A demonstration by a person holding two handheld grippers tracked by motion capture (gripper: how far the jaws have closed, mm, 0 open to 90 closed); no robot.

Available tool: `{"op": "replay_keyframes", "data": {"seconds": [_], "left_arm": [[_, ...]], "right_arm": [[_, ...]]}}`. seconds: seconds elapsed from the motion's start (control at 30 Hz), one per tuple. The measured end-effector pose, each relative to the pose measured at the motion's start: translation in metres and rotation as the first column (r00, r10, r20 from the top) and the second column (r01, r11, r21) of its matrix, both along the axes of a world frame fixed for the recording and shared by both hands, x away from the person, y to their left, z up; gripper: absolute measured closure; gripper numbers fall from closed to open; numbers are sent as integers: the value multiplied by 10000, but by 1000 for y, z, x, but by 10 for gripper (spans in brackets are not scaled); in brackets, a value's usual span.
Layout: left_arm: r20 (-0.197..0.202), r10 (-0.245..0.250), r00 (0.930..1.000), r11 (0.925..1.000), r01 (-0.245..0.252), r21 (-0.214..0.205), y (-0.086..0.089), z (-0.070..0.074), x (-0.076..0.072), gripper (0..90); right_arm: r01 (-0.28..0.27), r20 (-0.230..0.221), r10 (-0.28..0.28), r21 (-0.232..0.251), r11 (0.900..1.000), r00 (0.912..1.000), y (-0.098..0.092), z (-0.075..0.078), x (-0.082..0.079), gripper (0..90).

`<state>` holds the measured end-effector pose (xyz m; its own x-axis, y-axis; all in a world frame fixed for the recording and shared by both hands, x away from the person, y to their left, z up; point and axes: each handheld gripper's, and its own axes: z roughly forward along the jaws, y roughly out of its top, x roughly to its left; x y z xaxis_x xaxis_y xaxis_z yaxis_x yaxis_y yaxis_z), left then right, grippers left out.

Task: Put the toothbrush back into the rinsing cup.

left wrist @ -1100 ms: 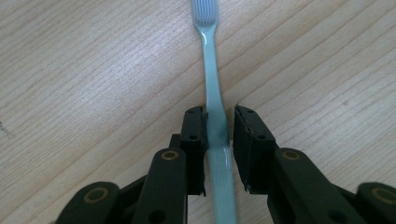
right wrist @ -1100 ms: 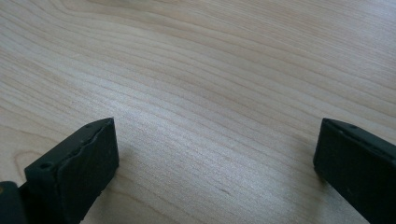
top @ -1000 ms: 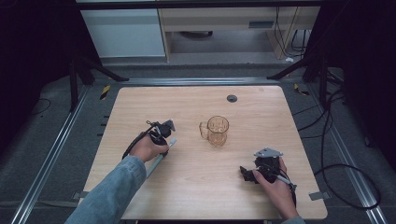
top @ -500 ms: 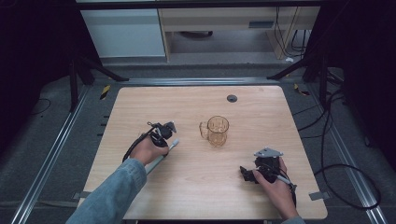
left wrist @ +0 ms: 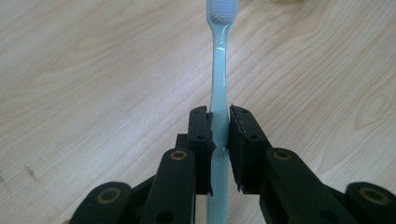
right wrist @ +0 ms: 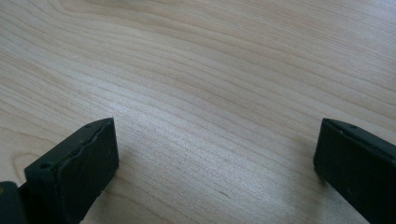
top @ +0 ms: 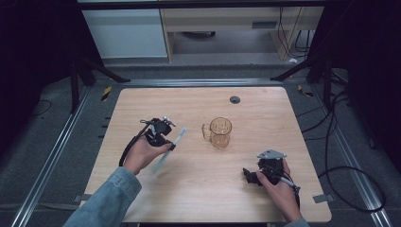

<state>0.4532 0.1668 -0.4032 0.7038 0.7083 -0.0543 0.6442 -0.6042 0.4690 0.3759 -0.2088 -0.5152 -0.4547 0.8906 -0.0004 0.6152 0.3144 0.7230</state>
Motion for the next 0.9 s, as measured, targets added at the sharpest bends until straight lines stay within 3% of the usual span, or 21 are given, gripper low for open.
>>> {"op": "replay_keyframes", "data": {"seconds": [0.23, 0.37, 0.5, 0.63, 0.7, 0.9], "left_arm": [[682, -186, 9975, 9986, 219, -473, -10, 8, 1, 786], [975, 148, 9951, 9960, -61, -895, -8, 12, 7, 786], [1240, 576, 9906, 9863, -372, -1606, -7, 17, 8, 786], [1686, 898, 9816, 9777, -547, -2025, -8, 25, 5, 786], [2010, 982, 9747, 9781, -573, -2002, -10, 27, 4, 786], [2570, 1430, 9558, 9663, -786, -2451, -17, 33, 5, 786]], "right_arm": [[6, 20, -6, 3, 10000, 10000, 0, 0, 0, 4], [2, 21, -2, 4, 10000, 10000, 0, 0, 0, 4], [-24, 26, 24, 0, 10000, 10000, -1, 0, 1, 5], [-63, 17, 63, -10, 10000, 10000, -1, 0, 0, 4], [-71, 13, 71, -24, 10000, 10000, -1, 0, 0, 4], [-114, 33, 114, -21, 9999, 9999, -1, 0, 0, 5]]}}
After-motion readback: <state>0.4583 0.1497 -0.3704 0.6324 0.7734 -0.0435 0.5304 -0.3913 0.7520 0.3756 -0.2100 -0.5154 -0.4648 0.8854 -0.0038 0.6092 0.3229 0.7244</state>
